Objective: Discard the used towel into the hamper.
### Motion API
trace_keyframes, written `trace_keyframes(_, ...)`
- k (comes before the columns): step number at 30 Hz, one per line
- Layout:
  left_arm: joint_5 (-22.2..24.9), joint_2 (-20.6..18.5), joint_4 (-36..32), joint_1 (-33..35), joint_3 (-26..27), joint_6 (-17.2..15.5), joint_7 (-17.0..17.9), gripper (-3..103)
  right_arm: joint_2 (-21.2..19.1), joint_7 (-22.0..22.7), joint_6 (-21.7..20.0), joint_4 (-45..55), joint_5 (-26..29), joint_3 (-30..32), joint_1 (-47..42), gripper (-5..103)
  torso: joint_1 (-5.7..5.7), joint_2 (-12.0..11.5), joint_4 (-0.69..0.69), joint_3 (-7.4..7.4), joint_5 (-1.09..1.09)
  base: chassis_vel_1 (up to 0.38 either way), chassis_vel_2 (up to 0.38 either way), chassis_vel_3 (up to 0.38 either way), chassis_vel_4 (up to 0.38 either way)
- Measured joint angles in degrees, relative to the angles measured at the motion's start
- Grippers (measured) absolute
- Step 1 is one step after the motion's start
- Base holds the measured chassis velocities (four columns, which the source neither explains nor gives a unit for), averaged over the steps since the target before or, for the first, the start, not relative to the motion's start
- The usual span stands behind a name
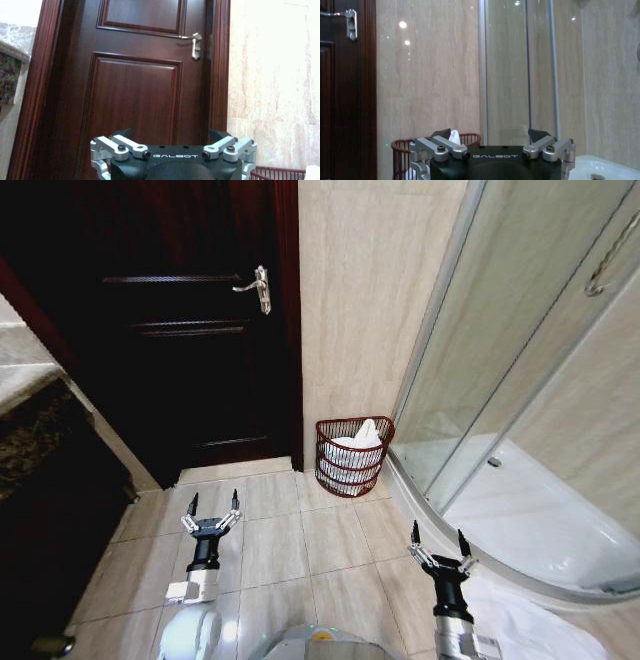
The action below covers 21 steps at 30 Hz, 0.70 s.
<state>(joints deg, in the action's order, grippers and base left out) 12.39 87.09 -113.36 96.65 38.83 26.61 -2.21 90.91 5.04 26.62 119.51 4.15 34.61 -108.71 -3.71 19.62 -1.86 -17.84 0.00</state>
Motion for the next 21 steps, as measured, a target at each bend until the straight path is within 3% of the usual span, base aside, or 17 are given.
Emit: trace_keyframes(21,-1.81,2.36,-1.26,1.19,0.0,0.76,-0.12,100,-1.57,0.62,1.13,-0.04,0.11,-0.02,-0.28,100,1.65,-4.86,0.0,3.21,0.01,0.0,0.0,0.0,0.0)
